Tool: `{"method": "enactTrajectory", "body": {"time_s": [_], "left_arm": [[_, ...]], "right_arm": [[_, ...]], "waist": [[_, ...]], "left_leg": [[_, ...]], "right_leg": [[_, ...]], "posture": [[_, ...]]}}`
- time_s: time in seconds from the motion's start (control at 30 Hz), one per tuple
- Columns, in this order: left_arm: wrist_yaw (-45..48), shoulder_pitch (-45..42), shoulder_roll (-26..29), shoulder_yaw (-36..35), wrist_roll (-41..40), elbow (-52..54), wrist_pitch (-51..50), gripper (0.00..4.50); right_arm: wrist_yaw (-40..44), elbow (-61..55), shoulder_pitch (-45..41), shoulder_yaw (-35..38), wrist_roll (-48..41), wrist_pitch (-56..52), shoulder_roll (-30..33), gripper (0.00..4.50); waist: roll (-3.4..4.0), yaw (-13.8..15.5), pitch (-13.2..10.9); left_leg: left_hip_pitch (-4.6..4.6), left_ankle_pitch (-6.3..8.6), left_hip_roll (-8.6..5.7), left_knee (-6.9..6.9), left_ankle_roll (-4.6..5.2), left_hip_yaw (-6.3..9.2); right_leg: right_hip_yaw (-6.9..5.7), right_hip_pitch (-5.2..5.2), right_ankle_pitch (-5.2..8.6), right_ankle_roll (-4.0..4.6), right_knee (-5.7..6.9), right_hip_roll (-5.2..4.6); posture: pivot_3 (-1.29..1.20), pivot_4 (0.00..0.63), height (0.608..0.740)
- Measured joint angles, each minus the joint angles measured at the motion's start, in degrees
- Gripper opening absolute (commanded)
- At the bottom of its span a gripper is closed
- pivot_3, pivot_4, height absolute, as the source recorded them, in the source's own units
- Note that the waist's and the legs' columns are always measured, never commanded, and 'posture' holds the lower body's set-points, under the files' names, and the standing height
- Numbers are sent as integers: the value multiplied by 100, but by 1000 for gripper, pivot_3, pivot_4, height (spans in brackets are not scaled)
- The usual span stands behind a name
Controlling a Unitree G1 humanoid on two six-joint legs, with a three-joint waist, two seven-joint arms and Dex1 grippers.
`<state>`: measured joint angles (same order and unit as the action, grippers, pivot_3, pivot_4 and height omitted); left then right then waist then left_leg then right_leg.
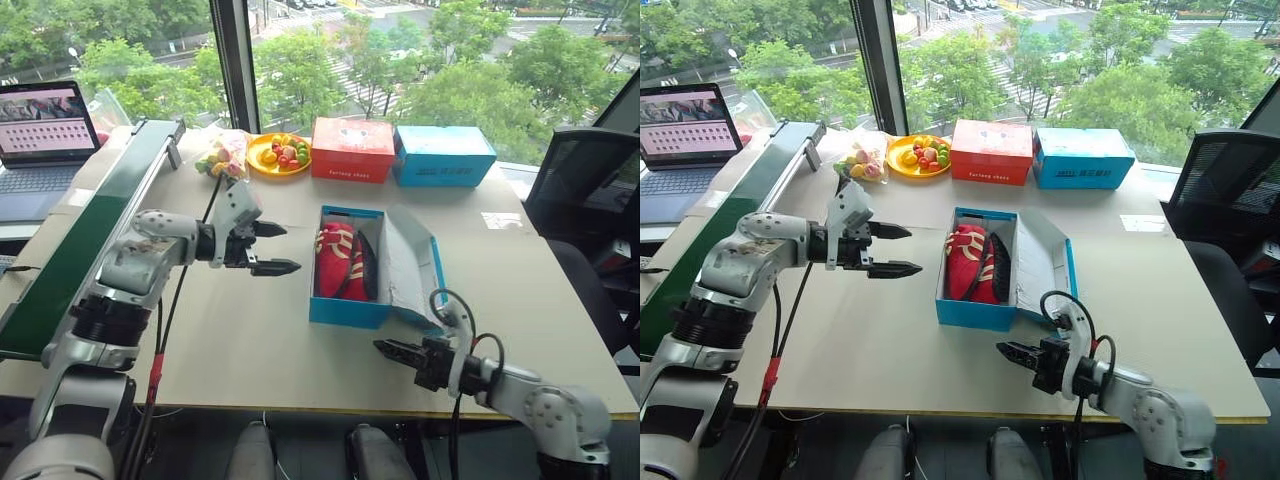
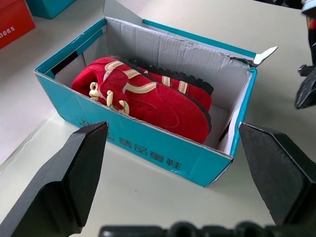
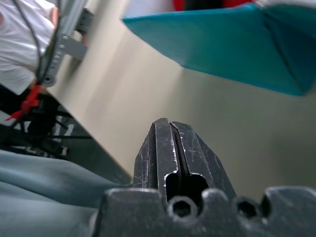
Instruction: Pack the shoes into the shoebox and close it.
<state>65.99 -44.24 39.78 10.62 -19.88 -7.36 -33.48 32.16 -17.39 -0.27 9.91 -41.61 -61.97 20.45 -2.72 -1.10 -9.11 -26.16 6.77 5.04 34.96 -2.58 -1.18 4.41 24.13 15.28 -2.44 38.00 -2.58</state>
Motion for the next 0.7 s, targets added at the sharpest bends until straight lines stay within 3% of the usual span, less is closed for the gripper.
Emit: {"method": "enactTrajectory", "body": {"time_s": [0.1, 0.33, 0.47, 0.7], "left_arm": [[52, -8, 68, -3, 73, -12, -4, 4500], [108, 18, 186, -52, 78, 27, -39, 4500], [101, 39, 286, -83, 75, 197, -72, 4500], [79, 182, 335, -161, 73, 274, -181, 4500]], "right_arm": [[8, 1032, -94, -152, 648, 1158, -185, 18], [-11, 2596, -685, 474, 656, 2790, -833, 18], [-5, 3366, -1082, 1347, 57, 3296, -1098, 18], [-14, 2833, -1261, 2136, -1307, 2893, -1048, 18]], "waist": [[-5, -5, 3], [-32, -50, 20], [-24, -18, 17], [30, -2, -6]], "left_leg": [[2, 0, 0, -2, 0, 0], [80, 4, 2, 4, -7, 3], [94, 28, 0, -9, -45, 0], [55, -4, -1, -24, 5, -1]], "right_leg": [[0, -3, 1, -2, -3, 2], [-3, -99, 5, 12, -34, 0], [-2, -115, -9, 27, -83, -8], [10, -93, -27, 2, -71, 3]], "posture": [[0, 150, 740], [0, 150, 740], [0, 150, 740], [0, 150, 740]]}}
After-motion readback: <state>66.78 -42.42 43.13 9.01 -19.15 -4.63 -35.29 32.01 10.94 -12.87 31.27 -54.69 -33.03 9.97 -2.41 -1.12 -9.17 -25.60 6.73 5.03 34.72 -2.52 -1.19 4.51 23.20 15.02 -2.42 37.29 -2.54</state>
